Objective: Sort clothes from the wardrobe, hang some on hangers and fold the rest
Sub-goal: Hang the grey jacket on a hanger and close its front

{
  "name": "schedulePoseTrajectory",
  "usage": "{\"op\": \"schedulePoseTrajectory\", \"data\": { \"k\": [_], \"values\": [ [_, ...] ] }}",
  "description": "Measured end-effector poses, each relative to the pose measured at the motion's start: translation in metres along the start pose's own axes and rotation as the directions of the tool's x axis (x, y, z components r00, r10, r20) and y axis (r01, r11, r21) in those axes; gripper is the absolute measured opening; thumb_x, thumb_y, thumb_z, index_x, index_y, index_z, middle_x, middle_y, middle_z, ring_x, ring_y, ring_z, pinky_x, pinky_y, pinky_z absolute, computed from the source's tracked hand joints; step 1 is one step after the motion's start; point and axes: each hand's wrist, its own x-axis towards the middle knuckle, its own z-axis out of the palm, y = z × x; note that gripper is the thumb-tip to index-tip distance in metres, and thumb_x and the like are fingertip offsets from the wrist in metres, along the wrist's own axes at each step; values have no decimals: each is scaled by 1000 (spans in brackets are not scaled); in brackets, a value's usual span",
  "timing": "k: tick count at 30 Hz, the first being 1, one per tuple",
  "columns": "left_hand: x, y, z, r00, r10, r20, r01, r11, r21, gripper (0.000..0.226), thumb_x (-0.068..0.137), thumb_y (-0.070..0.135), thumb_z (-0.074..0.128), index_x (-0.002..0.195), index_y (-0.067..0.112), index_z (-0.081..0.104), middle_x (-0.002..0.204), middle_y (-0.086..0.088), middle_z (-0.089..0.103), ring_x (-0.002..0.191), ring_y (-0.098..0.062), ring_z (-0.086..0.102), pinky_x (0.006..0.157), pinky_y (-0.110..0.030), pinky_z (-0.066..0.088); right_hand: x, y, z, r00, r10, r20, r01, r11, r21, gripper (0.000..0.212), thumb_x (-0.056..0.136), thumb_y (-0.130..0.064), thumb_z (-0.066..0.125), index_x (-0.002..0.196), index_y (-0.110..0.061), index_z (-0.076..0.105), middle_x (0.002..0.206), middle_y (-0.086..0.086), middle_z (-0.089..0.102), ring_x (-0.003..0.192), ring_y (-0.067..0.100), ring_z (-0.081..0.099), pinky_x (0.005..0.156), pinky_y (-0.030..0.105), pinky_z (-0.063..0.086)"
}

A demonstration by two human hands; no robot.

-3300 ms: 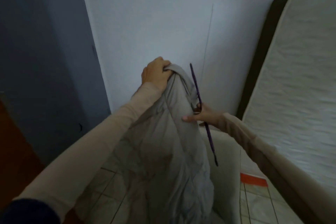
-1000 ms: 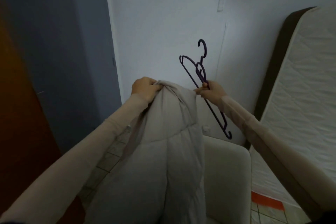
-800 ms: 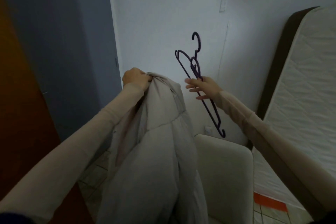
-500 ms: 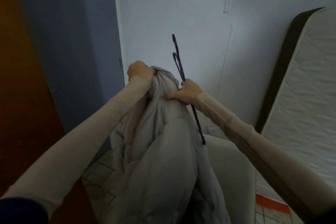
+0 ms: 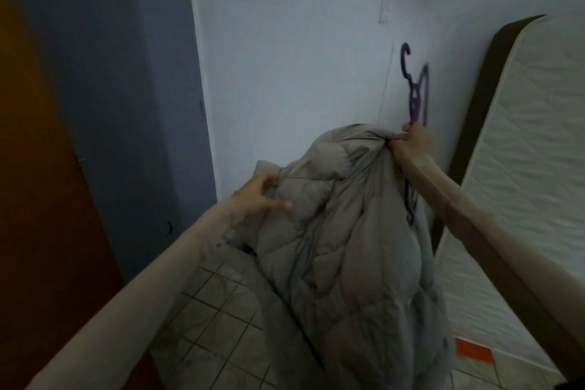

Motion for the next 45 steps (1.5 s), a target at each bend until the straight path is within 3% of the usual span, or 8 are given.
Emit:
{"op": "schedulePoseTrajectory", "data": {
  "k": [5, 10, 18, 25, 31, 37, 42, 45],
  "values": [
    [5, -40, 52, 967, -253, 22, 247, 957, 150, 124, 71, 37, 79, 148, 17, -15, 156, -13, 7, 142, -35, 11, 116, -42, 16, -4, 26, -27, 999, 47, 15, -48, 998, 51, 29, 86, 6, 52, 78, -16, 36, 67, -4, 35, 77, 16, 41, 48, 2, 31],
    [11, -49, 98, 964, -266, 5, 262, 952, 161, 79, 69, 50, 73, 135, 18, 44, 134, -15, 51, 122, -32, 49, 102, -43, 40, -17, 42, -37, 996, 43, 76, -45, 998, 32, 45, 84, 18, 46, 67, -18, 26, 65, 0, 31, 50, 2, 38, 44, 4, 30],
    [35, -10, 102, 976, -183, -118, 191, 980, 60, 46, 85, 42, 56, 119, 11, 60, 123, -18, 59, 108, -34, 58, 87, -38, 49, -24, 81, -40, 929, 188, 317, -38, 905, -424, 21, 88, 0, 52, 107, 6, 55, 114, 25, 57, 109, 33, 53, 74, 30, 35],
    [21, 58, 106, 951, 307, 15, -302, 924, 234, 65, 69, 58, 36, 95, 5, 64, 105, -17, 65, 98, -31, 60, 74, -34, 39, -37, 94, -15, 856, 284, 432, -193, 951, -241, 30, 82, -38, 67, 73, -19, 46, 82, 4, 54, 85, 22, 54, 75, 29, 40],
    [4, 78, 135, 835, 498, 236, -549, 784, 288, 36, 78, 23, 51, 100, -2, 65, 108, -20, 63, 99, -35, 59, 77, -39, 39, -54, 95, 19, 751, 401, 525, -199, 895, -399, 36, 90, -31, 59, 65, -15, 38, 69, 3, 41, 64, 13, 38, 59, 27, 31],
    [6, 33, 146, 886, 400, 233, -444, 878, 180, 37, 81, 19, 67, 114, 3, 64, 117, -18, 63, 107, -30, 58, 79, -30, 40, -54, 100, 22, 765, 395, 509, -212, 901, -380, 42, 76, -10, 75, 110, -6, 50, 106, 9, 46, 98, 20, 46, 87, 29, 40],
    [-4, -5, 152, 976, 163, 144, -165, 986, 1, 45, 77, 42, 70, 106, 8, 69, 97, -12, 68, 90, -21, 60, 62, -23, 34, -61, 114, 24, 873, 276, 403, -140, 932, -335, 44, 70, -3, 76, 68, -20, 35, 82, 5, 51, 85, 23, 52, 69, 27, 45],
    [-10, -28, 156, 994, -75, 76, 67, 992, 106, 66, 77, 62, 52, 119, 11, 57, 117, -14, 56, 112, -28, 51, 82, -32, 41, -64, 125, 18, 925, 200, 324, -115, 958, -262, 46, 67, 1, 75, 66, -20, 34, 67, -1, 53, 80, 24, 56, 76, 33, 47]
  ]
}}
